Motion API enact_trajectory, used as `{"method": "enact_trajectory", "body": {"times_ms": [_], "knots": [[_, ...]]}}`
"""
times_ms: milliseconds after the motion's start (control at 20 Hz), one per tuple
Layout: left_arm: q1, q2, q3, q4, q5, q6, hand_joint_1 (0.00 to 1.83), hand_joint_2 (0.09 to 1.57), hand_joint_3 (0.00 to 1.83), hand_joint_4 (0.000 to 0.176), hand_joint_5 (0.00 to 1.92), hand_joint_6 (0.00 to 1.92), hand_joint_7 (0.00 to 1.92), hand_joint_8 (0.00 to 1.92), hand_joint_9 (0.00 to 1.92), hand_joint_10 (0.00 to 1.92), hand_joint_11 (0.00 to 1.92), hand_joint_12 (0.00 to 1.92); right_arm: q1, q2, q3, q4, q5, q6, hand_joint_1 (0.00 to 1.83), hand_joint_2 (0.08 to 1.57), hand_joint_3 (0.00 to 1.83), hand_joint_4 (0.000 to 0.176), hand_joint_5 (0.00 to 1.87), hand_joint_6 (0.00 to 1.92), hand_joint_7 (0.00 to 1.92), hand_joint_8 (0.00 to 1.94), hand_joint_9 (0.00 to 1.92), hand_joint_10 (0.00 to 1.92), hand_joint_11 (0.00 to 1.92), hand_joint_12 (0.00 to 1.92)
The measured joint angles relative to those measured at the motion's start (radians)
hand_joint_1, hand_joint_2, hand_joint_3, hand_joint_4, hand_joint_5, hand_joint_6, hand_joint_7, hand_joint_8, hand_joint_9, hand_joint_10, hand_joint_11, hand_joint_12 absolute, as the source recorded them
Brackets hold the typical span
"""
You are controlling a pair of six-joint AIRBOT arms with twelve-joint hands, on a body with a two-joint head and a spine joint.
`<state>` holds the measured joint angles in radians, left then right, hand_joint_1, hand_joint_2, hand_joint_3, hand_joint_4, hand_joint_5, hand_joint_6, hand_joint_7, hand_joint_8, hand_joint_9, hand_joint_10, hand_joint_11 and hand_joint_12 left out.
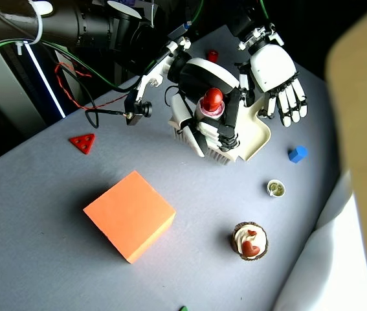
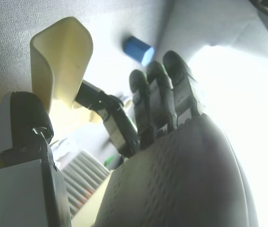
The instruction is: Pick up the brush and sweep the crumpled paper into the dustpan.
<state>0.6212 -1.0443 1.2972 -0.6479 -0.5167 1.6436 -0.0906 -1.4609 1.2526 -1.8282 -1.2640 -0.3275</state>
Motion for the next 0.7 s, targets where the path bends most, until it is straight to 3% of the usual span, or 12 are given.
{"method": "enact_trajectory", "body": {"times_ms": [50, 100, 150, 200, 300, 350, 400, 450, 550, 650, 700], "knots": [[0.000, 0.000, 0.000, 0.000, 0.000, 0.000, 1.10, 1.08, 0.00, 0.022, 1.05, 0.86, 0.35, 0.01, 0.24, 0.01, 0.04, 0.38, 0.000, -0.008, 0.008, 0.005, -0.003, 0.000, 1.52, 1.17, 0.00, 0.175, 0.99, 1.92, 1.04, 1.94, 1.16, 1.92, 1.16, 1.92], [0.000, 0.000, 0.000, 0.000, 0.000, 0.000, 1.10, 1.09, 0.00, 0.000, 1.05, 0.87, 0.34, 0.00, 0.24, 0.00, 0.04, 0.39, 0.000, -0.022, 0.020, 0.005, -0.007, 0.001, 1.51, 1.17, 0.00, 0.175, 0.98, 1.92, 1.02, 1.94, 1.15, 1.92, 1.16, 1.92], [0.000, 0.000, 0.000, 0.000, 0.000, 0.000, 1.10, 1.09, 0.00, 0.007, 1.05, 0.87, 0.35, 0.00, 0.25, 0.00, 0.05, 0.40, 0.000, -0.032, 0.026, 0.004, -0.010, 0.005, 1.51, 1.17, 0.00, 0.175, 0.98, 1.92, 1.01, 1.94, 1.14, 1.92, 1.16, 1.92], [0.000, 0.000, -0.001, 0.000, 0.000, 0.000, 1.09, 1.09, 0.00, 0.030, 1.04, 0.88, 0.35, 0.00, 0.24, 0.00, 0.04, 0.40, 0.000, -0.044, 0.031, 0.004, -0.012, 0.018, 1.50, 1.17, 0.00, 0.176, 0.98, 1.92, 1.02, 1.94, 1.14, 1.92, 1.18, 1.92], [0.000, 0.000, -0.002, -0.003, 0.000, 0.000, 1.09, 1.09, 0.00, 0.035, 1.04, 0.88, 0.35, 0.00, 0.24, 0.00, 0.04, 0.40, 0.000, -0.066, 0.039, 0.003, -0.010, 0.047, 1.50, 1.17, 0.00, 0.175, 0.98, 1.92, 1.02, 1.94, 1.14, 1.92, 1.18, 1.92], [0.000, 0.000, -0.002, -0.003, 0.000, 0.000, 1.09, 1.09, 0.00, 0.035, 1.04, 0.88, 0.35, 0.00, 0.24, 0.00, 0.04, 0.40, 0.000, -0.079, 0.048, -0.005, -0.008, 0.068, 1.50, 1.17, 0.00, 0.175, 0.98, 1.92, 1.02, 1.94, 1.14, 1.92, 1.18, 1.92], [0.000, 0.000, -0.002, -0.003, -0.001, 0.000, 1.09, 1.09, 0.00, 0.013, 1.03, 0.90, 0.31, 0.00, 0.21, 0.00, 0.01, 0.40, 0.000, -0.091, 0.060, -0.009, -0.006, 0.084, 1.51, 1.19, 0.00, 0.176, 0.97, 1.92, 1.02, 1.94, 1.15, 1.92, 1.19, 1.92], [0.000, 0.000, -0.002, -0.003, -0.001, 0.000, 1.08, 1.10, 0.00, 0.034, 1.03, 0.91, 0.32, 0.00, 0.22, 0.00, 0.00, 0.39, 0.000, -0.100, 0.069, -0.019, -0.006, 0.103, 1.50, 1.19, 0.00, 0.174, 0.98, 1.92, 0.98, 1.94, 1.13, 1.92, 1.19, 1.92], [0.000, 0.000, -0.002, -0.003, -0.002, 0.000, 1.08, 1.10, 0.00, 0.034, 1.02, 0.92, 0.34, 0.00, 0.21, 0.00, 0.00, 0.36, 0.000, -0.114, 0.096, -0.045, -0.006, 0.152, 1.51, 1.19, 0.00, 0.171, 0.96, 1.92, 0.95, 1.94, 1.11, 1.92, 1.19, 1.92], [0.000, 0.000, -0.002, -0.003, -0.005, 0.000, 1.08, 1.09, 0.00, 0.060, 1.03, 0.89, 0.35, 0.00, 0.24, 0.01, 0.07, 0.39, 0.000, -0.124, 0.112, -0.062, -0.013, 0.205, 1.53, 1.18, 0.00, 0.169, 0.96, 1.92, 0.94, 1.94, 1.09, 1.92, 1.17, 1.92], [0.000, 0.000, -0.002, -0.003, -0.007, 0.000, 1.09, 1.09, 0.00, 0.029, 1.04, 0.88, 0.35, 0.00, 0.25, 0.01, 0.08, 0.40, -0.001, -0.129, 0.121, -0.068, -0.020, 0.257, 1.53, 1.18, 0.00, 0.170, 0.96, 1.92, 0.95, 1.94, 1.10, 1.92, 1.17, 1.92]]}}
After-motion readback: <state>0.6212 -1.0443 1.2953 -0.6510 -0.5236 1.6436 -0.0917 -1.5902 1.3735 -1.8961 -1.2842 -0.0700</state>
